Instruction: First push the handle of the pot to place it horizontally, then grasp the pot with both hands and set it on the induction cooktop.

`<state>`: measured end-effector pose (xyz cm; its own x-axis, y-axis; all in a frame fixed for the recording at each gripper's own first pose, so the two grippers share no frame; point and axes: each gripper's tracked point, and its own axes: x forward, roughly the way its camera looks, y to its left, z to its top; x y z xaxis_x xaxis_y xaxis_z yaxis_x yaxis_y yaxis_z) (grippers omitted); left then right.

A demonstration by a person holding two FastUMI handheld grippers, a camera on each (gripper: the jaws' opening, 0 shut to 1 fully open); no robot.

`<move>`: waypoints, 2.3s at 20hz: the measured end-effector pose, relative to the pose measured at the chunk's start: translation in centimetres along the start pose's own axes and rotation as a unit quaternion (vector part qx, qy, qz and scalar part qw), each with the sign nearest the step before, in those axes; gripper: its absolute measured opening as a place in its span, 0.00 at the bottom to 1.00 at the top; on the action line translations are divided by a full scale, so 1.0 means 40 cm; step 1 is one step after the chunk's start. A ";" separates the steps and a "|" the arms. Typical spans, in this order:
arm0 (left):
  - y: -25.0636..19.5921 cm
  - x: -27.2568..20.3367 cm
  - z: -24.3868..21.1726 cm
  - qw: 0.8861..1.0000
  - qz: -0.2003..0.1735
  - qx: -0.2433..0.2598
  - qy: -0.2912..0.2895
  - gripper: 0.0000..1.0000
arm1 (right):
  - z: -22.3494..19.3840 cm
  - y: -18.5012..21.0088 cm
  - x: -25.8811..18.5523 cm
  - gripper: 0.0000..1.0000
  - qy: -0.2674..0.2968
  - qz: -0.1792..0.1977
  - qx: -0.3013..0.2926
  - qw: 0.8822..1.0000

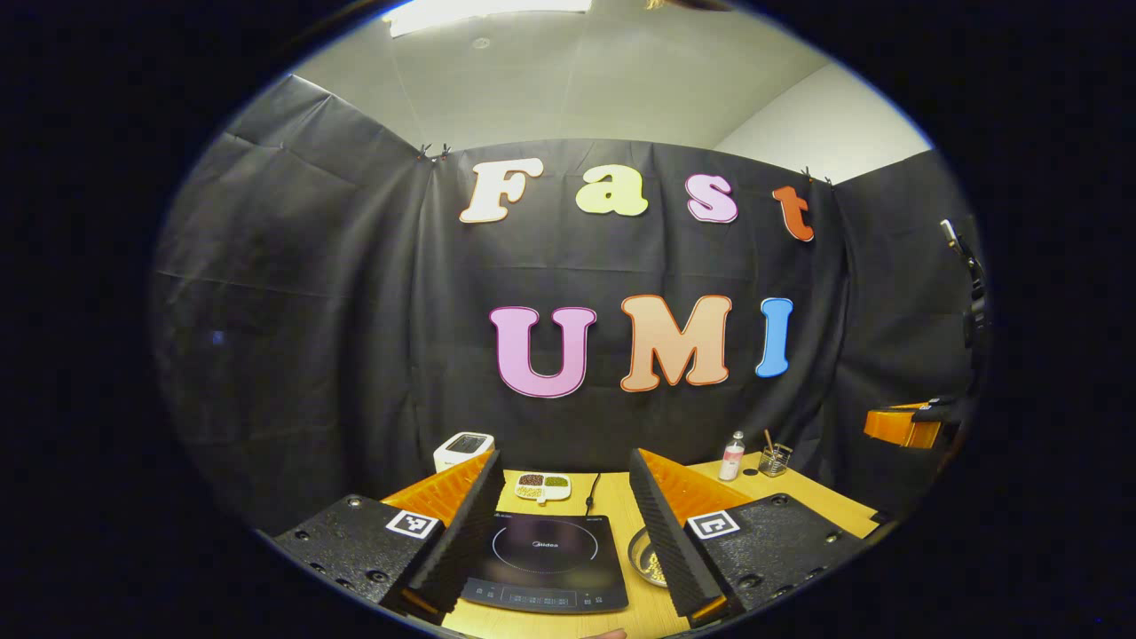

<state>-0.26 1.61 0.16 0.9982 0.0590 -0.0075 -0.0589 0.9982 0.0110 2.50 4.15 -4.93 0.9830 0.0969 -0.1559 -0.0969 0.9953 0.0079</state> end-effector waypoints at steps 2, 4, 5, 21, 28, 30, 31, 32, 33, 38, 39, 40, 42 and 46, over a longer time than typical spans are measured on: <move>0.012 0.015 -0.010 1.000 -0.006 -0.006 -0.001 0.87 | -0.033 0.043 0.036 0.01 0.023 0.010 0.003 1.000; 0.028 0.032 -0.012 1.000 -0.011 -0.010 -0.003 0.87 | -0.067 0.062 0.056 0.01 0.043 0.010 0.004 0.999; 0.038 0.040 -0.017 1.000 -0.012 -0.007 -0.001 0.87 | -0.091 0.085 0.062 0.00 0.061 0.019 0.009 0.998; 0.041 0.016 -0.166 0.982 0.134 -0.004 0.134 0.82 | -0.620 0.291 0.216 0.00 0.334 0.237 0.069 0.910; 0.040 -0.083 -0.200 0.962 0.200 0.018 0.183 0.88 | -0.776 0.375 0.182 0.03 0.402 0.300 0.041 0.864; 0.048 -0.091 -0.189 0.961 0.210 0.021 0.182 0.84 | -0.811 0.382 0.167 0.03 0.418 0.304 0.029 0.856; 0.050 -0.092 -0.180 0.960 0.213 0.021 0.179 0.84 | -0.833 0.384 0.158 0.03 0.426 0.304 0.025 0.852; 0.049 -0.093 -0.177 0.960 0.214 0.022 0.177 0.84 | -0.853 0.381 0.155 0.03 0.435 0.301 0.017 0.848; 0.045 -0.090 -0.170 0.961 0.213 0.025 0.175 0.84 | -0.874 0.371 0.150 0.03 0.442 0.296 0.009 0.847; 0.019 -0.077 -0.170 0.965 0.191 0.038 0.178 0.84 | -0.881 0.319 0.149 0.02 0.456 0.272 0.031 0.847; 0.010 -0.074 -0.168 0.965 0.186 0.037 0.179 0.84 | -0.882 0.307 0.158 0.00 0.455 0.265 0.031 0.849; -0.002 -0.068 -0.164 0.967 0.180 0.038 0.176 0.84 | -0.883 0.295 0.168 0.02 0.454 0.258 0.030 0.852; -0.020 -0.053 -0.151 0.970 0.169 0.048 0.169 0.84 | -0.884 0.263 0.171 0.02 0.457 0.247 0.034 0.854; -0.049 -0.027 -0.137 0.974 0.154 0.053 0.155 0.84 | -0.889 0.171 0.168 0.02 0.462 0.220 0.033 0.859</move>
<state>-1.27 -0.34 -5.32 0.8822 0.3717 -0.2892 -0.3371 0.9272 0.1633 2.88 11.35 -41.05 0.3075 0.4466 -0.8402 -0.3873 0.8653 0.3182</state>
